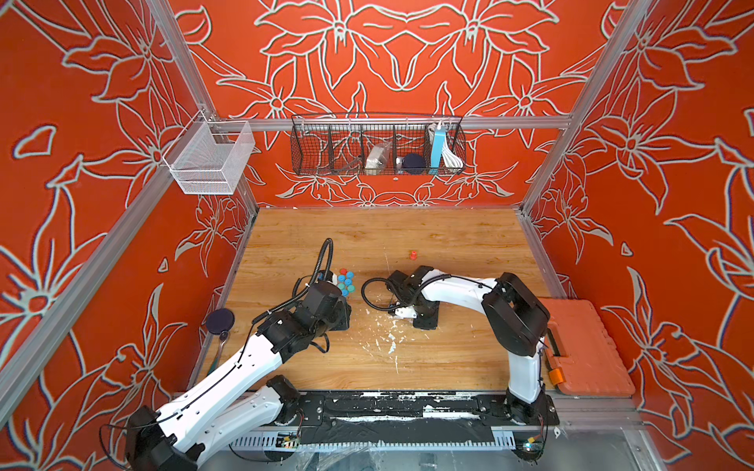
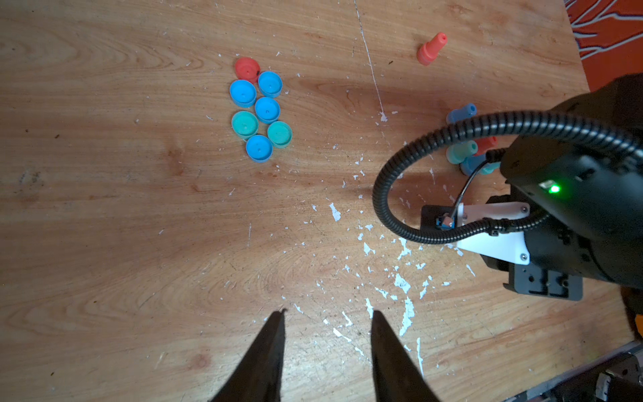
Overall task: Close the stamp cap
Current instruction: Pick up the stamp from the center of the board, then place the stamp at the center of the board.
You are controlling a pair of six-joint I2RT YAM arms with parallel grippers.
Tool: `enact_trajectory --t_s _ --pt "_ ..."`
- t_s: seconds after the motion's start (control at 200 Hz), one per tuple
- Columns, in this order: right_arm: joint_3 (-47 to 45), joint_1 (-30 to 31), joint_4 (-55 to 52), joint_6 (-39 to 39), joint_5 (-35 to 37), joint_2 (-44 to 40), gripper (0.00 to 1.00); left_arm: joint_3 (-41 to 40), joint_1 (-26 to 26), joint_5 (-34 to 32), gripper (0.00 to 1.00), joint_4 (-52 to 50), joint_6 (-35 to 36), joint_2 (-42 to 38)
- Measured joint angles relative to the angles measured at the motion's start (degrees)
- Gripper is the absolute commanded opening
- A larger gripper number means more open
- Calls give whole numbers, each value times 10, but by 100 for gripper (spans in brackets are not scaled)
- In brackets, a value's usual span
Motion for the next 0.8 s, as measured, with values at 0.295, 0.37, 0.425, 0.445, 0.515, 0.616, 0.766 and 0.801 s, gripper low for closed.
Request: enact_trajectory --t_s 0.295,0.37,0.425,0.445,0.515,0.616,0.766,0.801 --pt "69 -2 -27 31 -42 0 0 0 6 0 41 -6 0 -13" --pt "106 -3 -28 41 -58 -1 0 0 6 0 42 -6 0 -13" --pt "130 -8 -17 50 -69 -7 0 0 6 0 42 -6 0 -13" --pt "138 -12 -10 55 -73 -11 0 0 6 0 42 -6 0 -13" --pt "156 -29 24 73 -88 -31 0 0 7 0 42 -6 0 -13" --pt "165 -76 98 103 -102 -73 0 0 10 0 42 -6 0 -13" --pt "162 -158 223 144 -116 -103 0 0 10 -1 42 -6 -2 -13" --pt "153 -177 264 154 -119 -104 0 0 11 -1 42 -6 -4 -13"
